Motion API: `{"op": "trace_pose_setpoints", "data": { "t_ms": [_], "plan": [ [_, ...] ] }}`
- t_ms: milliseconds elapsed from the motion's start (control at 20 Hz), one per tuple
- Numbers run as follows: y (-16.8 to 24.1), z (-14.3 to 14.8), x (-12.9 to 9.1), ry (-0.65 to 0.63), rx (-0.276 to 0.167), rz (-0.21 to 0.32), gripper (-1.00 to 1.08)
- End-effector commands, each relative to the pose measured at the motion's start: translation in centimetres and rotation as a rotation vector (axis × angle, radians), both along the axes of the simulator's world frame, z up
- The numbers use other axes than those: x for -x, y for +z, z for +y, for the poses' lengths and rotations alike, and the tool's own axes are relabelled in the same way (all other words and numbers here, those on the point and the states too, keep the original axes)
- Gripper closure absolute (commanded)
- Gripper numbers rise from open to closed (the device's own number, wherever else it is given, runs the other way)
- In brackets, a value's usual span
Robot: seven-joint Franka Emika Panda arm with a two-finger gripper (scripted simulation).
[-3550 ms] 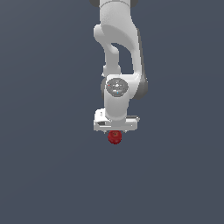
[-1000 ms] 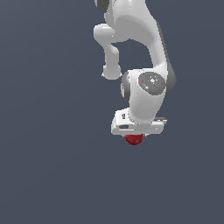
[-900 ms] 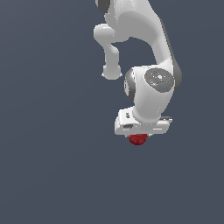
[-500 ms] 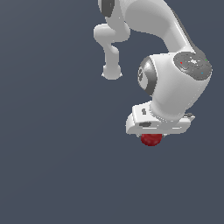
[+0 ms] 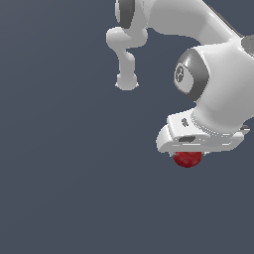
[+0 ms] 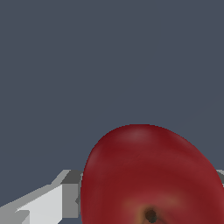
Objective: Pick up the object and move it to a goal position.
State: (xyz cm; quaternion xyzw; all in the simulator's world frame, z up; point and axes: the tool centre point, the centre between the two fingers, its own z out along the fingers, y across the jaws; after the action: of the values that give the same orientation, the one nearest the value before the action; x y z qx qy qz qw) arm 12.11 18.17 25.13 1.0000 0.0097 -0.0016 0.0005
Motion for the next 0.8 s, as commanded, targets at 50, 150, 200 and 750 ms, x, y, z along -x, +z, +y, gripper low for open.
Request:
{"op": "trace_pose_setpoints", "data": {
  "t_ms": [50, 150, 200, 750],
  "plan": [
    [1.3, 0.8, -0.6, -0.001, -0.001, -0.003, 1.08],
    [1.8, 1.2, -0.9, -0.001, -0.001, -0.003, 1.08],
    [2.0, 1.4, -1.0, -0.001, -0.001, -0.003, 1.08],
    [3.6, 2.7, -1.9, -0.001, -0.001, -0.003, 1.08]
  ]
}}
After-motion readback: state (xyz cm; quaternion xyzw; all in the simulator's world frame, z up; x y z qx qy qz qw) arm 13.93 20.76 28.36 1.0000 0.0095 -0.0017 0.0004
